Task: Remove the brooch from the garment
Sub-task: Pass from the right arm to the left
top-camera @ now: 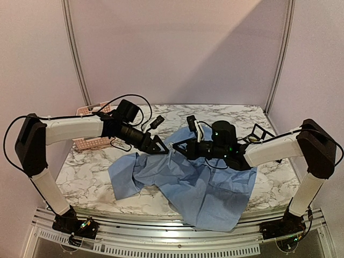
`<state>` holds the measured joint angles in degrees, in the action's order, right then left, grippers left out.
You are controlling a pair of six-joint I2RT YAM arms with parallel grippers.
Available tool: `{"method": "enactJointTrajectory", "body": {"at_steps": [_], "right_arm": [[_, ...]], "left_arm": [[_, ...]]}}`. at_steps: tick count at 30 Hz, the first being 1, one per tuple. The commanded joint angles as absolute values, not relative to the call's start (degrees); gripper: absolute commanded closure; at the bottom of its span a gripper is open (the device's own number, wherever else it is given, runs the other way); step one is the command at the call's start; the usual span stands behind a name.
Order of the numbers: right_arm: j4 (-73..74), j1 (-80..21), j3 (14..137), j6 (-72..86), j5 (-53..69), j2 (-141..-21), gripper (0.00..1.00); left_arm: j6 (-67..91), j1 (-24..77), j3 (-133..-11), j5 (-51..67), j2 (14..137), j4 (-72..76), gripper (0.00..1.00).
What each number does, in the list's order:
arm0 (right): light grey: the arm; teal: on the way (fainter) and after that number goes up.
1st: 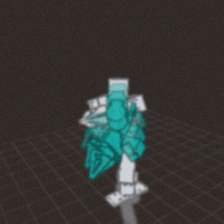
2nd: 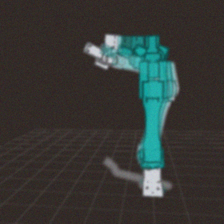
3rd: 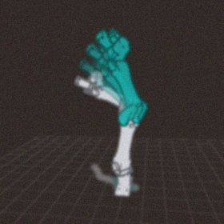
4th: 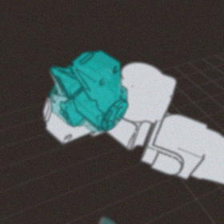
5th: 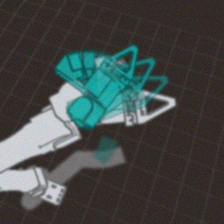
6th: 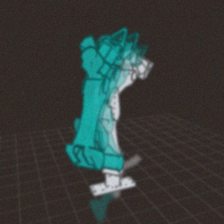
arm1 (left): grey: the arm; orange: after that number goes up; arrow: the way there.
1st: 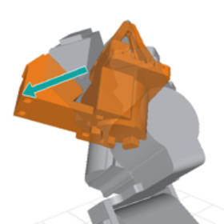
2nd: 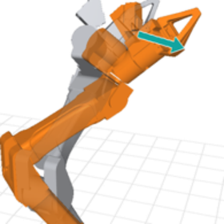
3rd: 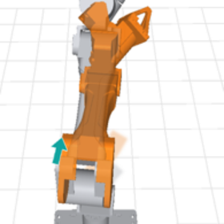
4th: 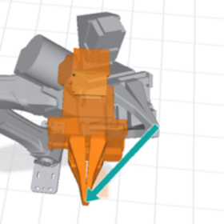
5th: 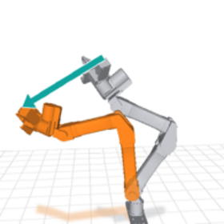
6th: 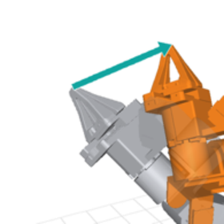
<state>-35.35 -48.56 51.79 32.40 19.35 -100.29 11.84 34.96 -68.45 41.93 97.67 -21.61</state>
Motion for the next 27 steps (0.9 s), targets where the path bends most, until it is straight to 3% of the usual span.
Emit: {"method": "enactJointTrajectory", "body": {"at_steps": [1,4,8,11,27], "right_arm": [[-39.38,-46.91,50.99,34.53,28.89,-98.89,1.0],[-38.5,-46.57,51.28,34.2,31.76,-99.05,1.0],[-38.75,-45.79,51.04,35.08,35.16,-99.14,1.0],[-39.06,-45.48,51.14,35.67,37.24,-99.42,1.0],[-39.49,-44.57,53.41,37.62,44.78,-103.15,1.0]], "left_arm": [[10.13,34.37,-67.23,44.5,99.62,-20.06,0.14],[10.79,34.6,-66.74,45.54,100.37,-18.64,0.19],[11.5,34.7,-66.35,47.94,101.11,-17.13,0.49],[12.46,34.8,-65.43,48.99,101.06,-15.32,0.61],[14.5,35.85,-64.07,53.29,100.6,-11.04,0.86]]}}
